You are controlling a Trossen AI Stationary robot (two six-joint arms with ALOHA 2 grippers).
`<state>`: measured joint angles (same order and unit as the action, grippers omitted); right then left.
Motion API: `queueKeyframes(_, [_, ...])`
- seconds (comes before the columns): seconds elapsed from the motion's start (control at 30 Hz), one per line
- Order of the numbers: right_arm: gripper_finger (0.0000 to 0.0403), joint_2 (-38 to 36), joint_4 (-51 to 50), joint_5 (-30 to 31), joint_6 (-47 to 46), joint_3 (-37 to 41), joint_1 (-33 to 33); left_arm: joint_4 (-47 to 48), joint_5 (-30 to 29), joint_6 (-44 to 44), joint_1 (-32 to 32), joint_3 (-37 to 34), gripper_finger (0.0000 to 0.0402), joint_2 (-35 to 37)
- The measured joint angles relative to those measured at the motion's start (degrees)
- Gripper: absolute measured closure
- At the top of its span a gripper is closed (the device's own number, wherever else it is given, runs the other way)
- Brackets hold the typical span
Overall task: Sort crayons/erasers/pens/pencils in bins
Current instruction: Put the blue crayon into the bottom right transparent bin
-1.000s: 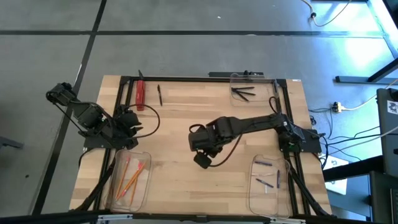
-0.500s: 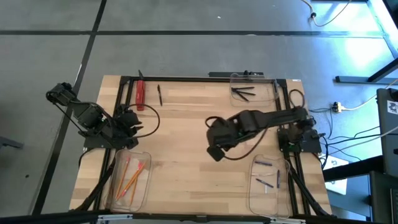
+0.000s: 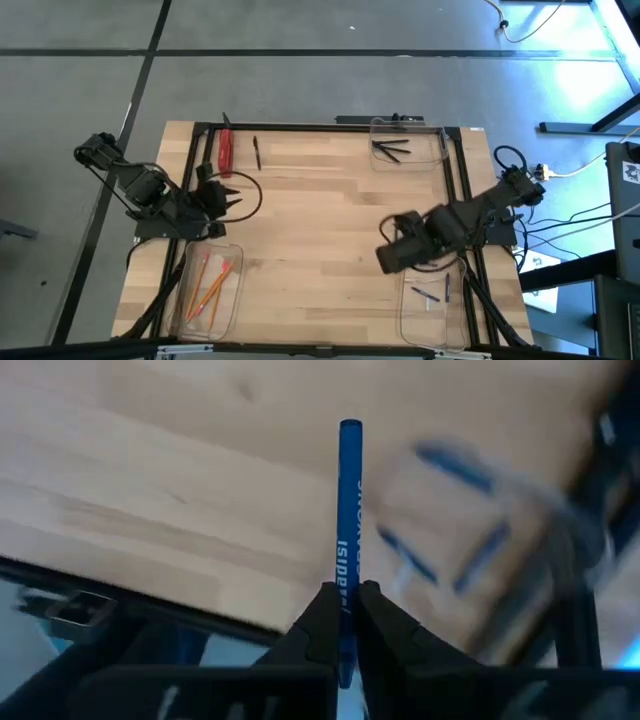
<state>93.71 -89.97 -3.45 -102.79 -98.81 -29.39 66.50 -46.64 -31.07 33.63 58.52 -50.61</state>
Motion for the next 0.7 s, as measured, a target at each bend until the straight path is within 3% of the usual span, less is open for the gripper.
queueKeyframes(0.27, [0.0382,-0.04,0.69,-11.51,-16.29,5.02,-7.02,-5.86,-3.58,9.03,-2.06,0.0,0.0324,0.0])
queueKeyframes(0.47, [0.0382,-0.07,5.64,-12.31,-23.49,8.06,-10.21,-9.25,-1.39,14.17,-4.36,0.0,0.0324,0.0])
queueKeyframes(0.7, [0.0382,-0.02,18.07,-12.26,-26.05,18.78,-11.05,-10.88,1.11,16.67,-6.3,0.0,0.0324,0.0])
